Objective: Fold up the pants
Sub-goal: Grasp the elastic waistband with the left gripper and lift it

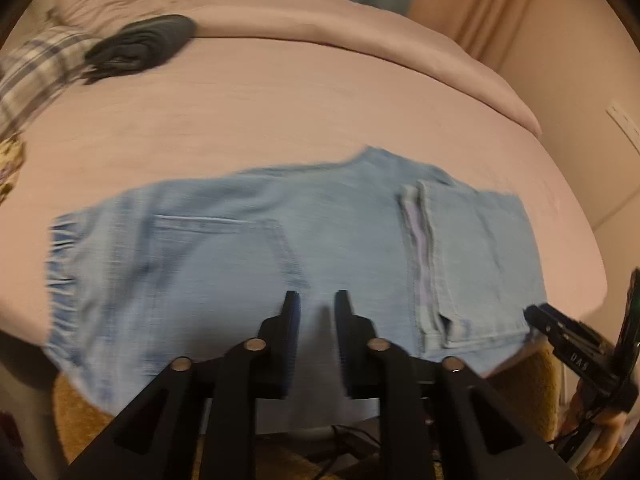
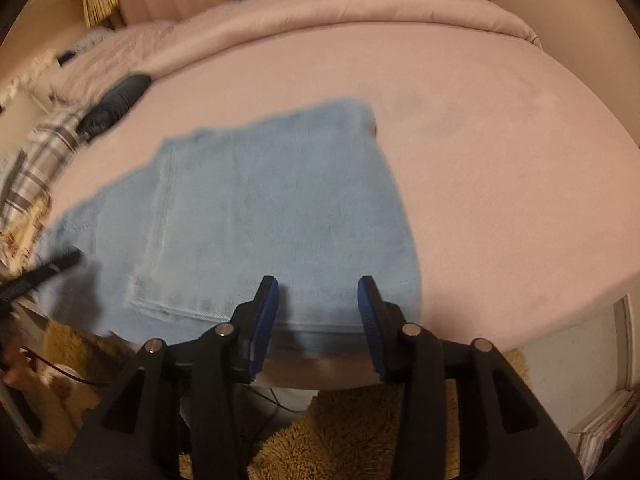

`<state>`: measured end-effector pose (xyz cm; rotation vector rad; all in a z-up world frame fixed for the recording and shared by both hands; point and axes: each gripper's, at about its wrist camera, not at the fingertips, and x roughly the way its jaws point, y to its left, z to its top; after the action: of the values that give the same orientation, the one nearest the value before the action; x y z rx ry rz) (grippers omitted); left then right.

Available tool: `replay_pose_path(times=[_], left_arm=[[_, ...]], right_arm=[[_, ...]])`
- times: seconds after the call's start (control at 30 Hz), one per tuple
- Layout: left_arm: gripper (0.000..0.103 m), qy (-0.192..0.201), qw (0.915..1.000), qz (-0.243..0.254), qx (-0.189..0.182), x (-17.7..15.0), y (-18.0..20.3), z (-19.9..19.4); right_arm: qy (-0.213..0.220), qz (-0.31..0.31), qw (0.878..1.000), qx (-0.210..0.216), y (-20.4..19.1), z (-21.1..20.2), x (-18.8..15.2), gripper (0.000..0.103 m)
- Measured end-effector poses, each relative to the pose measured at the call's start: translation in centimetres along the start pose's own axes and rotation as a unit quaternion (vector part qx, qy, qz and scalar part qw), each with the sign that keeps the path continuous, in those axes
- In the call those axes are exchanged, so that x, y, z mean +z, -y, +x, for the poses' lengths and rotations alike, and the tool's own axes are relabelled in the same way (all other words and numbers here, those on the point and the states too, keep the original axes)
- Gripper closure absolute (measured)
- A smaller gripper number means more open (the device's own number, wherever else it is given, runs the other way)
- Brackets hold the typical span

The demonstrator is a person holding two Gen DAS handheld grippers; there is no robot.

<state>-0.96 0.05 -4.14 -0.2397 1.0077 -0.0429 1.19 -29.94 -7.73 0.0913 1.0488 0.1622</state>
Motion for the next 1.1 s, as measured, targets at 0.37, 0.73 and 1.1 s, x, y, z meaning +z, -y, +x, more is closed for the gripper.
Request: replay_pose_path(times=[0.37,0.73,1.1], left_arm=[[0.032,0.078,0.9913,-0.094,0.05,1.9,-8.2,-4.8],[0.031,0.025,0.9832,-0.181,0.001,-0.5,-15.9,-1.9],[0.036,0.007,0.9877,-0.155,0.019,-1.5,-13.5,1.0]], right_arm=[[0.017,-0.048,0.997,0.05,-6.0,-0.9,2.5,0.046],[-0.023,-0.077,0.993,0.083,-11.3,2.2,2.1,0.04],[-0.027,-0.081,0.993,0.077,-11.7,2.5,1.5,0.04]])
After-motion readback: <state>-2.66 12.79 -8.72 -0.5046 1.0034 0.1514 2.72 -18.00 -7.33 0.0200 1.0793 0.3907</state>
